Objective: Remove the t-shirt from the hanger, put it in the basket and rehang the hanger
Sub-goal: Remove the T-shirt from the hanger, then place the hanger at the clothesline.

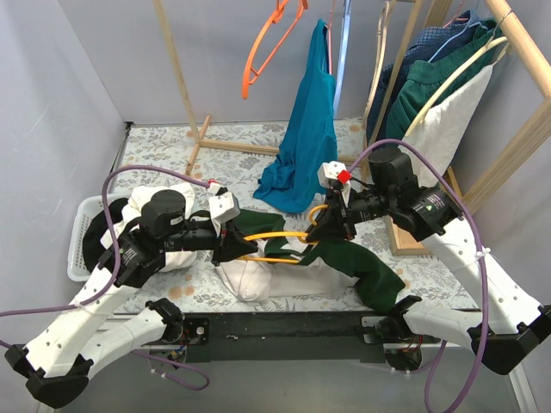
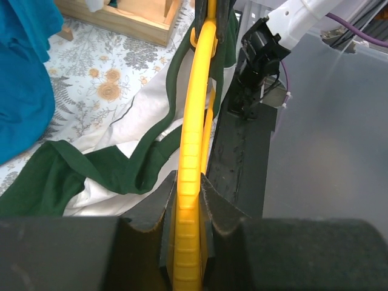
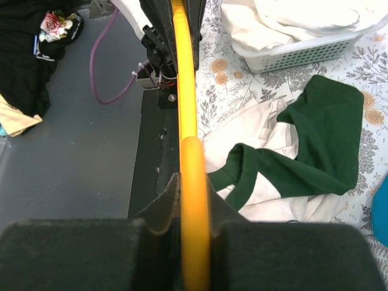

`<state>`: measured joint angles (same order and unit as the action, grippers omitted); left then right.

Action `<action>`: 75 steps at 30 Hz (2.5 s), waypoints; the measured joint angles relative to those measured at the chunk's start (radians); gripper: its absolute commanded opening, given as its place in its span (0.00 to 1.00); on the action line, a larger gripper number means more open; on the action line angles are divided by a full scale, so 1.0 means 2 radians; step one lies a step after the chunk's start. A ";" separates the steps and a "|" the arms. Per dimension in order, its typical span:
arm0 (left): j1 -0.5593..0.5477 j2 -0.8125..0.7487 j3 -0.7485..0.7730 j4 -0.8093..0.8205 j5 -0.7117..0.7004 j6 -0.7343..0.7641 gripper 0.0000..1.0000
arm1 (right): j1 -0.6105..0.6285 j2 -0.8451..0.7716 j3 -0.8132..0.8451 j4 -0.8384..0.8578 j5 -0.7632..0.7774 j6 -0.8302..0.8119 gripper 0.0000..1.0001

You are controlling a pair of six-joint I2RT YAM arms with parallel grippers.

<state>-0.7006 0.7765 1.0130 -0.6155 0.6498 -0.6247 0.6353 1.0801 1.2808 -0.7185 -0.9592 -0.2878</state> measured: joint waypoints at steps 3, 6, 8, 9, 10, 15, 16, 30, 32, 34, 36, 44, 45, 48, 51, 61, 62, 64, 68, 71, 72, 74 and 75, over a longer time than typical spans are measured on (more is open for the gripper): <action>-0.001 -0.003 0.012 -0.011 -0.011 0.001 0.00 | 0.003 -0.001 0.000 0.018 0.007 0.009 0.49; 0.000 -0.004 0.029 -0.029 -0.031 0.003 0.00 | 0.004 -0.008 -0.003 0.031 0.016 0.015 0.61; 0.000 -0.004 0.043 -0.043 -0.039 0.005 0.00 | 0.004 -0.021 -0.013 0.040 0.029 0.017 0.64; 0.000 -0.005 0.050 -0.048 -0.043 0.006 0.00 | 0.004 -0.028 -0.019 0.045 0.036 0.018 0.65; 0.000 -0.006 0.058 -0.055 -0.047 0.008 0.00 | 0.003 -0.035 -0.026 0.049 0.045 0.020 0.66; 0.002 -0.012 0.105 -0.098 -0.076 0.013 0.00 | 0.003 -0.064 -0.067 0.074 0.094 0.026 0.66; 0.002 -0.014 0.114 -0.108 -0.083 0.014 0.00 | 0.003 -0.066 -0.075 0.080 0.107 0.028 0.66; 0.003 -0.048 0.272 -0.231 -0.234 0.030 0.00 | 0.003 -0.119 -0.171 0.098 0.270 0.055 0.71; 0.003 -0.053 0.285 -0.231 -0.251 0.031 0.00 | 0.003 -0.134 -0.176 0.096 0.279 0.056 0.71; 0.003 -0.060 0.292 -0.228 -0.274 0.032 0.00 | 0.003 -0.141 -0.177 0.096 0.283 0.059 0.71; 0.003 -0.062 0.296 -0.222 -0.305 0.034 0.00 | 0.003 -0.140 -0.177 0.096 0.285 0.063 0.70; 0.003 -0.028 0.264 -0.116 -0.390 0.035 0.00 | 0.003 -0.131 -0.177 0.095 0.286 0.082 0.70; 0.003 -0.017 0.256 -0.098 -0.396 0.033 0.00 | 0.003 -0.131 -0.177 0.095 0.286 0.084 0.70; 0.003 0.038 0.261 -0.061 -0.414 0.025 0.00 | 0.003 -0.132 -0.177 0.095 0.280 0.090 0.70; 0.003 0.109 0.299 -0.038 -0.444 0.017 0.00 | 0.003 -0.135 -0.177 0.096 0.272 0.093 0.70; 0.003 0.227 0.348 0.057 -0.495 0.015 0.00 | 0.003 -0.150 -0.203 0.107 0.254 0.112 0.70; 0.003 0.233 0.352 0.070 -0.501 0.014 0.00 | 0.003 -0.150 -0.206 0.107 0.253 0.115 0.70; 0.003 0.245 0.360 0.092 -0.514 0.012 0.00 | 0.003 -0.150 -0.207 0.109 0.250 0.118 0.70; 0.003 0.282 0.390 0.136 -0.539 0.004 0.00 | 0.003 -0.152 -0.212 0.126 0.246 0.128 0.70; 0.003 0.317 0.413 0.160 -0.543 0.000 0.00 | 0.003 -0.153 -0.219 0.137 0.243 0.132 0.70; 0.003 0.329 0.422 0.165 -0.543 0.000 0.00 | 0.003 -0.153 -0.222 0.140 0.242 0.134 0.70; 0.003 0.352 0.436 0.171 -0.543 0.000 0.00 | 0.003 -0.153 -0.227 0.143 0.242 0.141 0.70; 0.003 0.368 0.445 0.175 -0.542 0.000 0.00 | 0.003 -0.154 -0.230 0.146 0.242 0.143 0.70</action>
<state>-0.6937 1.5120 1.9026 -0.2661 -0.4347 -0.6247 0.6411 0.7731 0.8204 -0.4274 -0.4747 -0.0017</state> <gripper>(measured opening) 0.128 0.698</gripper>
